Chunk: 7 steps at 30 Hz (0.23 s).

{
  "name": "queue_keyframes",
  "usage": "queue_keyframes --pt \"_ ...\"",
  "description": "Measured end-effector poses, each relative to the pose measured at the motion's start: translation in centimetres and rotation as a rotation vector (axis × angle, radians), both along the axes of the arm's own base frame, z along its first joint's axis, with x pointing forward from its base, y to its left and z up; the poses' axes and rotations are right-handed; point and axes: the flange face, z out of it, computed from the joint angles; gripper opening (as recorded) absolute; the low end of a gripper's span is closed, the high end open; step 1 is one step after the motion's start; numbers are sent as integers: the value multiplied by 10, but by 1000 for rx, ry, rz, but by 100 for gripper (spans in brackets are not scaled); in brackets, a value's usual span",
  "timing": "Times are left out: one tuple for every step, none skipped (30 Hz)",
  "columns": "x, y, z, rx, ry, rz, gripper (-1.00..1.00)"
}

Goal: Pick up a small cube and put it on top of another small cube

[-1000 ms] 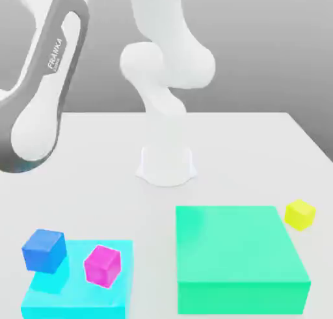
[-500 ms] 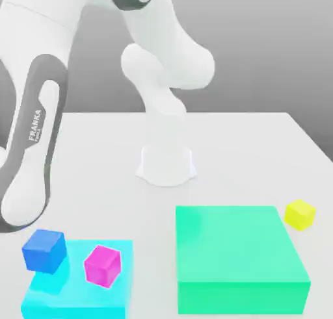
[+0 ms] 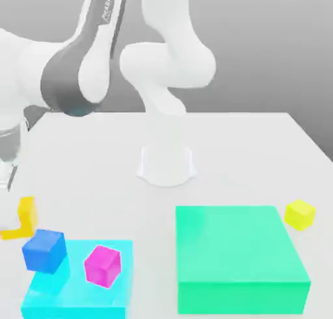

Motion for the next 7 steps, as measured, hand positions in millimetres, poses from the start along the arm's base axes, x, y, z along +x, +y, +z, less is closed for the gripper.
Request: queue_keyframes --pt "0 5 -9 -3 2 4 -100" --pt "-1 5 -22 -5 3 1 -100" --pt "-4 2 -36 -5 3 -9 -100" --pt "-5 1 -48 -5 3 -11 100" --pt "-5 1 -48 -5 3 -11 100" --pt "-5 1 -48 -5 3 -11 100" --pt "-5 1 -48 -5 3 -11 100"
